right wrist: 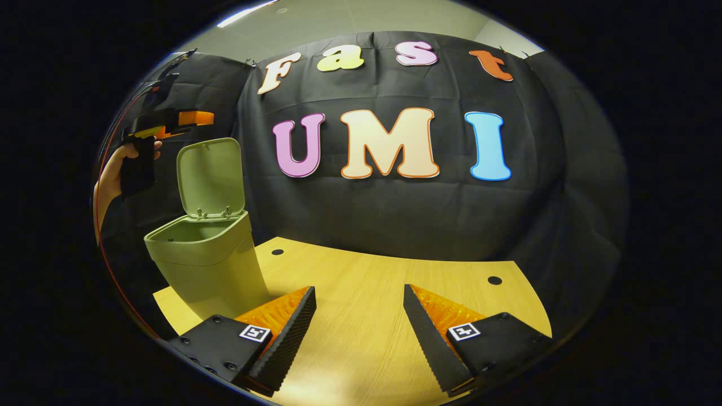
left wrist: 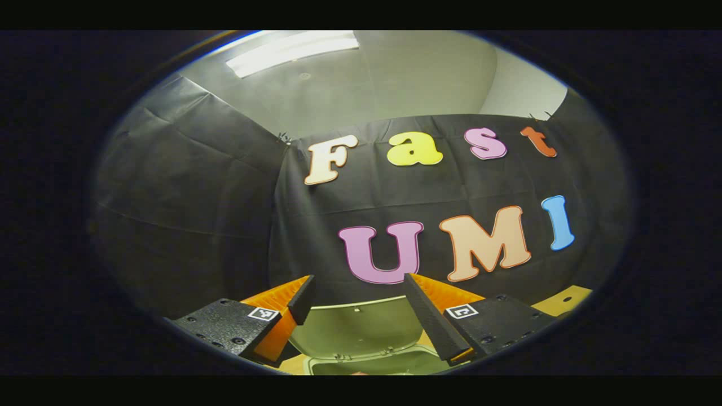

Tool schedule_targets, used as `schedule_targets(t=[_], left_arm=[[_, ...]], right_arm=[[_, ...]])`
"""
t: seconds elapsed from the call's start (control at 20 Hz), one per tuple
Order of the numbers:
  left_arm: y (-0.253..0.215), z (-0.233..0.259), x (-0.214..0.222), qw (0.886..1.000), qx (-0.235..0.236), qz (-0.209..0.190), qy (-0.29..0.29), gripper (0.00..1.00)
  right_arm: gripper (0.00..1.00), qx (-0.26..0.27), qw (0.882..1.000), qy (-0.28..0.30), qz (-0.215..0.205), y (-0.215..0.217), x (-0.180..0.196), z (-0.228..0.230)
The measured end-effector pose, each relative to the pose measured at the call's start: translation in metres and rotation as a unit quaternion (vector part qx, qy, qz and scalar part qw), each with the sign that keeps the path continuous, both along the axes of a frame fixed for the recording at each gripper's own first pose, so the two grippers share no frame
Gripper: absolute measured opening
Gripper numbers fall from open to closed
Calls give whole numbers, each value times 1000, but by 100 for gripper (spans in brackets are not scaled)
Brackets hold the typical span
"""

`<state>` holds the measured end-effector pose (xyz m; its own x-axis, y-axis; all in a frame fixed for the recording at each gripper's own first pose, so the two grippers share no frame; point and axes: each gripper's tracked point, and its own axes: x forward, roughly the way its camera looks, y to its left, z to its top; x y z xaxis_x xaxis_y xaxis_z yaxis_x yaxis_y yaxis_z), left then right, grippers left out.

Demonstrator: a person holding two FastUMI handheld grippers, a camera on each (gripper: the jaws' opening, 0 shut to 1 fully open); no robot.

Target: Press the lid of the desktop garbage bin to open it, pick up the crumpled paper on the desktop and throw it into the bin, then pick up the pop can on the desktop and drop it into the bin, and finally close the garbage bin lid.

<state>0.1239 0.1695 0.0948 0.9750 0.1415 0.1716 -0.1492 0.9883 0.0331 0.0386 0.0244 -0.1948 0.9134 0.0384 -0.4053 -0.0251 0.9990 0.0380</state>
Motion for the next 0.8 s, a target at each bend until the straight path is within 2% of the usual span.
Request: schedule_targets(t=[0.4, 0.45, 0.5, 0.55, 0.8], left_arm=[[25, -41, 44, 996, -26, 1, 84, 91], [25, -41, 42, 996, -35, 1, 85, 89], [22, -40, 41, 996, -40, -6, 83, 94], [20, -43, 36, 995, -46, -7, 87, 92], [4, -47, 4, 994, -55, -6, 91, 94]], right_arm=[[98, 2, 999, 20, -25, 1, -20, -17], [98, 2, 999, 25, -22, 2, -22, -20], [98, -1, 999, 28, -18, 3, -25, -21], [98, -4, 999, 29, -14, 4, -25, -21], [98, -1, 1000, 22, 12, 4, -23, -17]])
